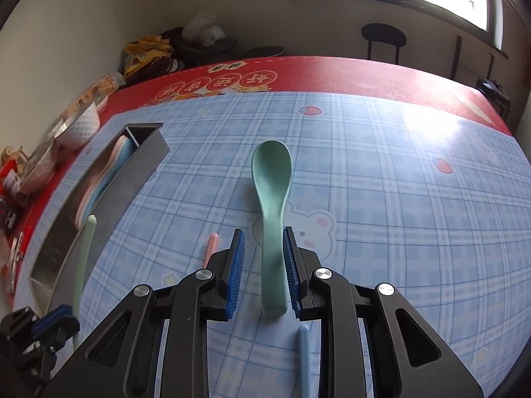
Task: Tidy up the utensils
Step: 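Grasp the green spoon handle with the right gripper and lift it while the left holds the chopstick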
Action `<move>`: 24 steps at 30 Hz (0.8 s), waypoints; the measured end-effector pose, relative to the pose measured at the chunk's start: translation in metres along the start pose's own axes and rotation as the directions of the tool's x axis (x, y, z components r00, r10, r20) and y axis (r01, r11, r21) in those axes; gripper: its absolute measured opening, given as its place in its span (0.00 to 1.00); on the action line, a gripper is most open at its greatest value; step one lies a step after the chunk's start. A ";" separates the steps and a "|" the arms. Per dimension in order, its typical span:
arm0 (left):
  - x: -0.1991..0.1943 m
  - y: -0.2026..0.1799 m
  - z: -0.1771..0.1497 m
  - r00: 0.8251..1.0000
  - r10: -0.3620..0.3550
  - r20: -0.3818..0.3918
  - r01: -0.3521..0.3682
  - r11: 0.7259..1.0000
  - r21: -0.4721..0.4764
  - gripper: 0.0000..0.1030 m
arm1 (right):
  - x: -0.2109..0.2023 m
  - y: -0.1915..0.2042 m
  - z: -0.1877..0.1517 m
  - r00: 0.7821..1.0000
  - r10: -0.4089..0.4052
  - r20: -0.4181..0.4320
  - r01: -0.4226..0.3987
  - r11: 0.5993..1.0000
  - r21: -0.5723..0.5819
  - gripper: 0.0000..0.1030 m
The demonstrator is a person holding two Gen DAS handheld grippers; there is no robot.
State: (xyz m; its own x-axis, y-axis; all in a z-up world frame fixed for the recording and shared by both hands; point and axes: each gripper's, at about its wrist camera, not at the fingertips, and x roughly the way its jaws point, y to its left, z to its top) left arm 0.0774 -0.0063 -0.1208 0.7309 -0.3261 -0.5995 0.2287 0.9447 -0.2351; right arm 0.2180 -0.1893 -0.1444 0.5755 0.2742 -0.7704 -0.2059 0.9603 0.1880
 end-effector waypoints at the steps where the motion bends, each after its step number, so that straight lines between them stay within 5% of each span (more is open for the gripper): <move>1: 0.000 0.000 0.000 1.000 -0.001 0.000 0.001 1.000 0.000 0.06 | 0.003 0.000 0.002 1.000 -0.004 -0.007 0.004 1.000 0.010 0.23; 14: 0.000 0.000 0.000 1.000 0.001 -0.001 -0.001 1.000 0.000 0.06 | 0.020 -0.006 0.002 0.998 -0.027 -0.054 0.032 0.995 0.098 0.14; 24: 0.001 0.001 0.000 1.000 -0.001 -0.006 0.001 1.000 -0.003 0.06 | -0.021 0.002 -0.020 0.996 0.066 0.065 -0.074 0.989 0.130 0.14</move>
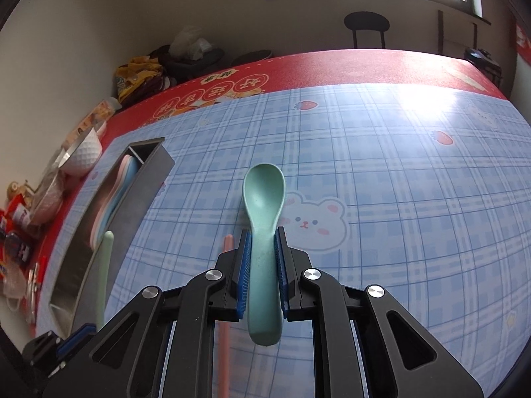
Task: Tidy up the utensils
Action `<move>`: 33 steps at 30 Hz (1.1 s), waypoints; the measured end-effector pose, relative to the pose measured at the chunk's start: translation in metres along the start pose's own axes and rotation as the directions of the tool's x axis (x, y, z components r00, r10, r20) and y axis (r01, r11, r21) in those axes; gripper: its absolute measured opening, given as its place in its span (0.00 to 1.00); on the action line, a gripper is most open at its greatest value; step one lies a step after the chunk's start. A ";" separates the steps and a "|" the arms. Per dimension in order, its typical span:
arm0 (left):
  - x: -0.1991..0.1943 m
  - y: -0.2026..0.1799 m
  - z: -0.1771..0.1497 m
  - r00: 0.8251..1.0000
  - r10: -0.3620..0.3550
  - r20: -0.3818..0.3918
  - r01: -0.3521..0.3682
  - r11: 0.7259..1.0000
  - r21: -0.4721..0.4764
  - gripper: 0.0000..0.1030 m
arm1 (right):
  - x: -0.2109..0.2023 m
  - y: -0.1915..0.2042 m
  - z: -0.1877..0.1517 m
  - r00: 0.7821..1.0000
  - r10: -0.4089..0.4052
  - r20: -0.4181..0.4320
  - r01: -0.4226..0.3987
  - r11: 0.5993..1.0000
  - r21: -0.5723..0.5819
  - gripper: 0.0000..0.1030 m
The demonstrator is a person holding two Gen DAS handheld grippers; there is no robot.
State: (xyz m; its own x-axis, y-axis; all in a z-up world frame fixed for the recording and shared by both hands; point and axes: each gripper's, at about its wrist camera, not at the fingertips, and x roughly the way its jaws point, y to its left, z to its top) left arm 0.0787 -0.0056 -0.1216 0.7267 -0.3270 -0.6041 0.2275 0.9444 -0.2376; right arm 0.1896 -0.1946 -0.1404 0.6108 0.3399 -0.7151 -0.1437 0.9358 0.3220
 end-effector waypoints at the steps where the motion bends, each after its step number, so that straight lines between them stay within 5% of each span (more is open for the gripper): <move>1: 0.000 0.000 0.000 1.000 0.000 -0.002 0.000 1.000 0.001 0.06 | -0.004 -0.001 -0.004 1.000 0.019 0.008 -0.019 1.000 0.017 0.14; 14: 0.001 -0.001 -0.001 1.000 -0.004 -0.009 0.004 1.000 -0.001 0.06 | 0.009 -0.002 -0.029 0.992 0.075 -0.097 -0.071 0.997 0.039 0.15; 25: 0.002 0.001 0.000 1.000 -0.022 -0.013 0.022 1.000 -0.006 0.06 | 0.026 -0.021 -0.023 0.947 0.288 -0.140 -0.243 0.932 0.269 0.15; 33: 0.003 0.003 0.000 0.999 -0.030 -0.017 0.029 0.999 -0.013 0.06 | 0.024 -0.014 -0.026 0.968 0.232 -0.094 -0.205 0.950 0.236 0.11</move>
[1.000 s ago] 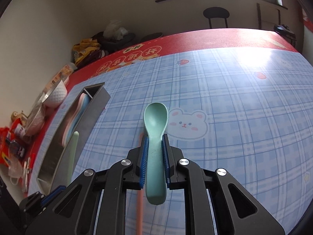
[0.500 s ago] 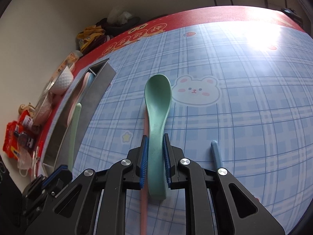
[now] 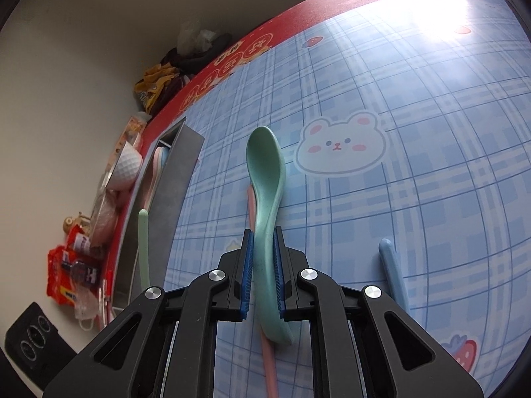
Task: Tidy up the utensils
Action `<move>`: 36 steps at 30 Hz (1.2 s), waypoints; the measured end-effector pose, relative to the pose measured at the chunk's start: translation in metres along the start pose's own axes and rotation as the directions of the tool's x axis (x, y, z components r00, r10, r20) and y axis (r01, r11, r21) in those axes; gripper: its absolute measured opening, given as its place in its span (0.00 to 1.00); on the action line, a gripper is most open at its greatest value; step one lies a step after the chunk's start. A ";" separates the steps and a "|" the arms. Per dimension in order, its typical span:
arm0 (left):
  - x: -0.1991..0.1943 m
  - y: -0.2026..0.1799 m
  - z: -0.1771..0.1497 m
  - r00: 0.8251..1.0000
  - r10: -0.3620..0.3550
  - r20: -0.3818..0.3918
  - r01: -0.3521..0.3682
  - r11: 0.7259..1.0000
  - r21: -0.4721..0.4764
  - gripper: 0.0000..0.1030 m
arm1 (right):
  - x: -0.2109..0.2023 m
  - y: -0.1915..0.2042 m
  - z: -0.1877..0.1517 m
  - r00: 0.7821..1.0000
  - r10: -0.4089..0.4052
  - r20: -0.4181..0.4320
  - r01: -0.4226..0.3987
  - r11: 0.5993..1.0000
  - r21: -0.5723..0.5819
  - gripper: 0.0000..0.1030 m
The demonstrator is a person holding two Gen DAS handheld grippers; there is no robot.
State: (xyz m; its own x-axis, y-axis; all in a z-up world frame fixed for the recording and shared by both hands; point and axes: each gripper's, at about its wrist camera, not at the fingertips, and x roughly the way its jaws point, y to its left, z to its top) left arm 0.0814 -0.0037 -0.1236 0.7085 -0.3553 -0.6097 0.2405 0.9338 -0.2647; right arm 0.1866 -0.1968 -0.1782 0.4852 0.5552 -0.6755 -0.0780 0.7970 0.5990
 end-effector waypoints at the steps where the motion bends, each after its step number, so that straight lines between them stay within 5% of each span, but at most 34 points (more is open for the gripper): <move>1: 0.000 0.000 0.000 1.000 0.000 -0.001 0.000 1.000 0.000 0.06 | -0.002 0.003 -0.001 1.000 -0.012 0.014 0.012 1.000 -0.013 0.11; 14: 0.002 0.000 0.000 1.000 0.008 -0.006 -0.008 1.000 -0.007 0.06 | -0.038 0.023 -0.034 0.978 -0.044 0.203 0.071 0.989 -0.131 0.11; 23: 0.006 -0.002 0.003 0.999 0.027 -0.027 -0.027 1.000 -0.004 0.06 | -0.046 0.018 -0.038 0.970 0.018 0.243 0.017 0.990 -0.138 0.11; 36: -0.030 0.020 0.035 0.999 -0.045 -0.008 0.045 0.996 -0.075 0.06 | -0.058 0.016 -0.043 0.957 0.080 0.280 -0.032 0.985 -0.172 0.11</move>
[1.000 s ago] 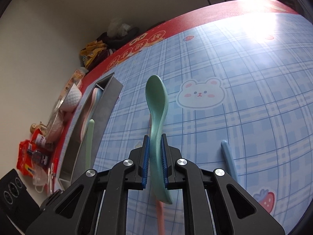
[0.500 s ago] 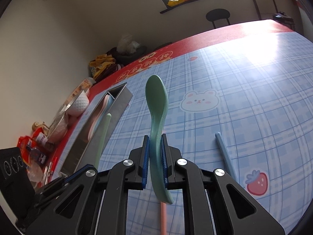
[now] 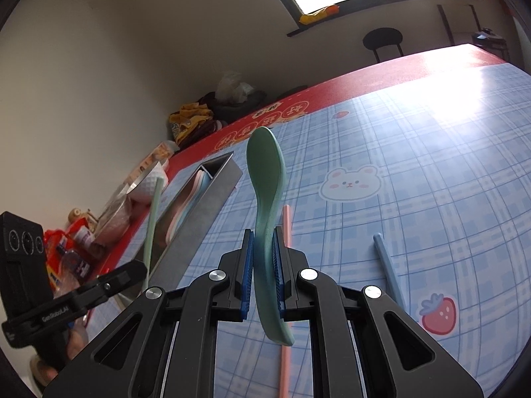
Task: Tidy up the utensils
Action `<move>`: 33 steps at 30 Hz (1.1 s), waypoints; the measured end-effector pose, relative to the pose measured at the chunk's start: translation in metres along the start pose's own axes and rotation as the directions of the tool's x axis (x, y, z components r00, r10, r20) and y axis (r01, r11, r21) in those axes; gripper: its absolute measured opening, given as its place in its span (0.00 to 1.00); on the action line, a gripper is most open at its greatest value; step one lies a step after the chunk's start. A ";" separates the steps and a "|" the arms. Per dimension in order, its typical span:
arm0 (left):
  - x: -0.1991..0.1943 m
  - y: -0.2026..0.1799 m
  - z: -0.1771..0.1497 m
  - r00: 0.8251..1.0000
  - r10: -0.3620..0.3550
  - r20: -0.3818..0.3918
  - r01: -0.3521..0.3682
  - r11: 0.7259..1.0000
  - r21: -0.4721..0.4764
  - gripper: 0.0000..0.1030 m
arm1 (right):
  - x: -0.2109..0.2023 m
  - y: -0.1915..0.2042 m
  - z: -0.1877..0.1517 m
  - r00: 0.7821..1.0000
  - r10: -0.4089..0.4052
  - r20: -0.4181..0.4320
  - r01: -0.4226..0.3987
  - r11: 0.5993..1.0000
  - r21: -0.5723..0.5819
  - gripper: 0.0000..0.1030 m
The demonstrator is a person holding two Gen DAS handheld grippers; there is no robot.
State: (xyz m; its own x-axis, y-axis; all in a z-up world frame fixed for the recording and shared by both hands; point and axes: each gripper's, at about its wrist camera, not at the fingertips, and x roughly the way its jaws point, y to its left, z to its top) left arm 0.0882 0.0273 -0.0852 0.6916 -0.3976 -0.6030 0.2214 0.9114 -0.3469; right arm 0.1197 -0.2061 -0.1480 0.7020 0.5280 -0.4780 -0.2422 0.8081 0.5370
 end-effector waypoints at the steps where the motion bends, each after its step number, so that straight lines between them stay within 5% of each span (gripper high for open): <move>1: -0.005 0.002 0.005 1.000 0.004 0.010 -0.004 1.000 -0.001 0.06 | 0.000 -0.001 0.000 1.000 0.006 0.001 -0.006 1.000 0.006 0.11; 12: -0.031 0.031 0.042 0.993 0.085 0.082 -0.083 0.996 -0.026 0.06 | -0.002 -0.011 0.000 0.999 0.044 -0.002 -0.043 0.999 0.033 0.11; 23: 0.012 0.062 0.052 0.989 0.142 -0.031 -0.144 0.987 -0.070 0.00 | 0.000 -0.014 0.001 0.999 0.053 -0.002 -0.053 0.998 0.037 0.11; 33: 0.027 0.063 0.056 0.991 0.087 -0.104 -0.098 0.989 -0.107 0.01 | -0.002 -0.018 0.001 0.998 0.067 0.000 -0.067 0.997 0.041 0.11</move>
State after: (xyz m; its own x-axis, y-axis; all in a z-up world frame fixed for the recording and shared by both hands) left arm 0.1598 0.0795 -0.0830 0.6328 -0.3261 -0.7023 0.0783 0.9293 -0.3609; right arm 0.1233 -0.2214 -0.1562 0.6844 0.5808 -0.4409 -0.2610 0.7597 0.5956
